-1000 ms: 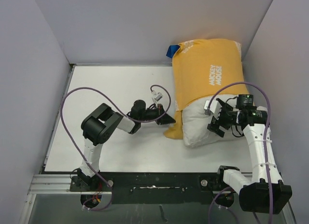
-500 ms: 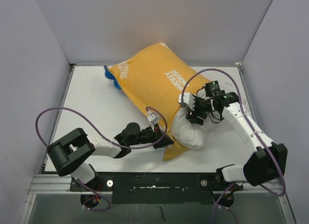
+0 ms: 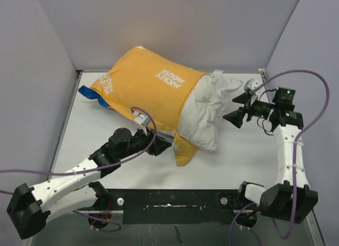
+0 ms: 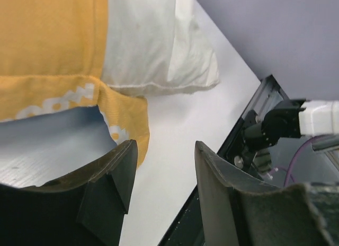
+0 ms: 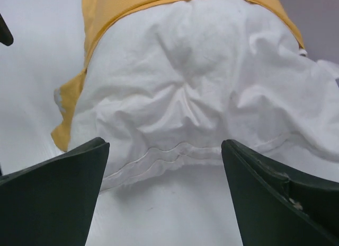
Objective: Put the pillow into the pillowcase
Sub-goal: Stuff the pillow into the pillowcase.
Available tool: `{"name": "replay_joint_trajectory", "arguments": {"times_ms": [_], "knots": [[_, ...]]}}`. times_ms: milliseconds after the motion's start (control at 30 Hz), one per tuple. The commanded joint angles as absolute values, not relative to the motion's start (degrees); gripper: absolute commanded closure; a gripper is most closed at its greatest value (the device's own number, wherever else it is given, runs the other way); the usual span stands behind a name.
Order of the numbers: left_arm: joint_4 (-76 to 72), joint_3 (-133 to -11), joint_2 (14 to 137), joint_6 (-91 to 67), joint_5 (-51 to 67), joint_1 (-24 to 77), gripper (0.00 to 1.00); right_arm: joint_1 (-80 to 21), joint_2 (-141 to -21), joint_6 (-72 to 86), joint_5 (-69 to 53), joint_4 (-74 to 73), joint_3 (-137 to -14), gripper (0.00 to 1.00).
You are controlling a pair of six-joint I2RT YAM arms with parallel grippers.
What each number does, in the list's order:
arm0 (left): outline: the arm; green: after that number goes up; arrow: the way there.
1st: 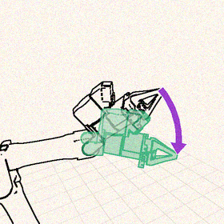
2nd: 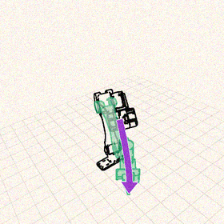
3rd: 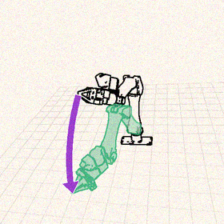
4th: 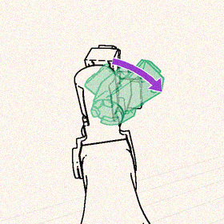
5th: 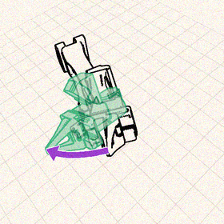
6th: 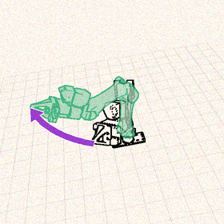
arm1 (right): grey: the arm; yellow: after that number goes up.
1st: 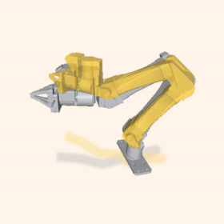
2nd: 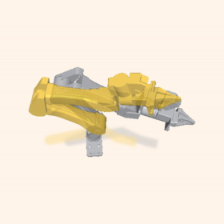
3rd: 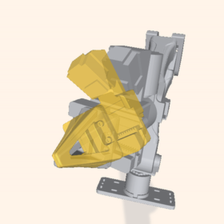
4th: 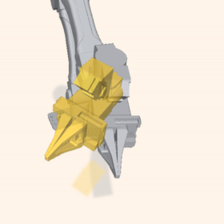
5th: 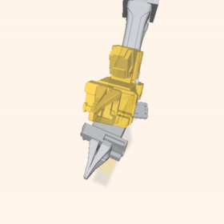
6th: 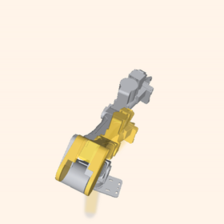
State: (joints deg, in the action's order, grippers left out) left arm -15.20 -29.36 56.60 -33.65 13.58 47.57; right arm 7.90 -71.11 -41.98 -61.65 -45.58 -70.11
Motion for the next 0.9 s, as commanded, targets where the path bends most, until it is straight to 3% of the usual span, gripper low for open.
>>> {"name": "replay_joint_trajectory", "arguments": {"times_ms": [0,67,200,333,533,733,867], "knots": [[9.42,-38.85,46.93,-27.2,0.0,49.88,0.54,15.85,-65.1,-14.85,-77.28,-25.47,-57.84,0.09],[11.6,-43.79,48.61,-23.44,-3.73,51.87,0.54,14.99,-66.62,-7.98,-79.27,-17.74,-53.66,0.11],[14.97,-59.62,62.18,-11.98,-12.43,55.4,0.56,3.39,-68.48,-11.37,-71.65,-18.88,-57.73,0.13],[14.94,-72.42,76.35,-2.44,-22.41,55.34,0.56,-1.92,-73.42,2.88,-63.88,-3.0,-59.32,0.2],[14.38,-85.21,91.51,2.6,-21.74,51.35,0.56,-3.67,-83.56,13.54,-50.42,2.06,-62.39,0.42],[14.73,-90.41,98.24,1.51,-20.05,49.7,0.54,-3.69,-92.06,13.28,-41.15,-5.39,-64.57,0.8],[14.72,-91.71,100.21,-0.32,-17.41,49.13,0.53,-4.53,-93.91,13.02,-40.18,-5.88,-63.81,0.91]]}}
